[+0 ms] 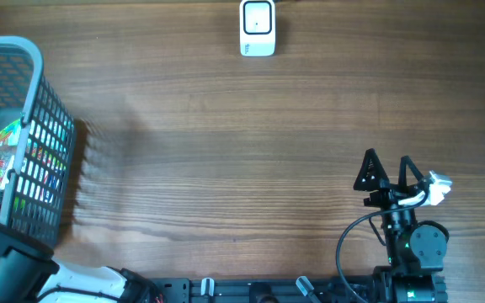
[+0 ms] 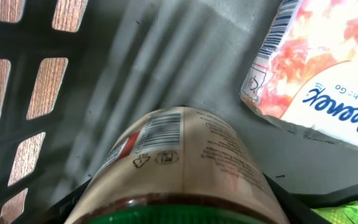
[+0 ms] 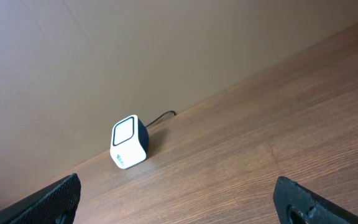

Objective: Scan the item barcode
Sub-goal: 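Grasp the green-lidded jar in the basket with the left gripper, then carry the jar to the table center and release it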

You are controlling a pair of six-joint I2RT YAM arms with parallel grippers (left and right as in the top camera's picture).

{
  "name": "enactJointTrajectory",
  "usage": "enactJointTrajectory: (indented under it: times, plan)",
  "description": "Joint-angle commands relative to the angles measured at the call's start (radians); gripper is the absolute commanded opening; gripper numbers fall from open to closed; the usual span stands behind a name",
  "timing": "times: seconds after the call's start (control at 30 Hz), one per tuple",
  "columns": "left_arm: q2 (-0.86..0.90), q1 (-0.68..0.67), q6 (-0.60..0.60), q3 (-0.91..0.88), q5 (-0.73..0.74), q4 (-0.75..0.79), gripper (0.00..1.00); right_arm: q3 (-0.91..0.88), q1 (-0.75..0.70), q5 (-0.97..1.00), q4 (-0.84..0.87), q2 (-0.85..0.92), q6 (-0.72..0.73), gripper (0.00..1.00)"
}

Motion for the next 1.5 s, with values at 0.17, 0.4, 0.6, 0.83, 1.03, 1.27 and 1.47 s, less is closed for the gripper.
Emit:
enactJointTrajectory:
  times: [0.17,0.4,0.6,0.83,1.03,1.27,1.47]
  plan:
    - [-0.126,0.004,-0.01,-0.014,0.059,-0.016,0.62,-0.001,0.006,0.02,0.006,-0.008,0.006,1.0]
    - [-0.307,0.004,-0.009,0.037,0.117,-0.05,0.63,-0.001,0.006,0.02,0.006,-0.008,0.006,1.0]
    - [-0.477,0.004,-0.022,0.092,0.291,-0.049,0.64,-0.001,0.006,0.02,0.006,-0.008,0.006,1.0]
    - [-0.658,-0.008,-0.104,0.284,0.616,0.002,0.66,-0.001,0.006,0.02,0.006,-0.008,0.007,1.0]
    - [-0.721,-0.341,-0.261,0.309,0.718,0.129,0.66,-0.001,0.006,0.02,0.006,-0.008,0.006,1.0]
    - [-0.624,-1.02,-0.286,0.309,0.257,0.175,0.67,-0.001,0.006,0.02,0.006,-0.008,0.006,1.0]
    - [-0.343,-1.338,-0.287,0.308,-0.003,0.085,0.68,-0.001,0.006,0.02,0.006,-0.008,0.006,1.0]
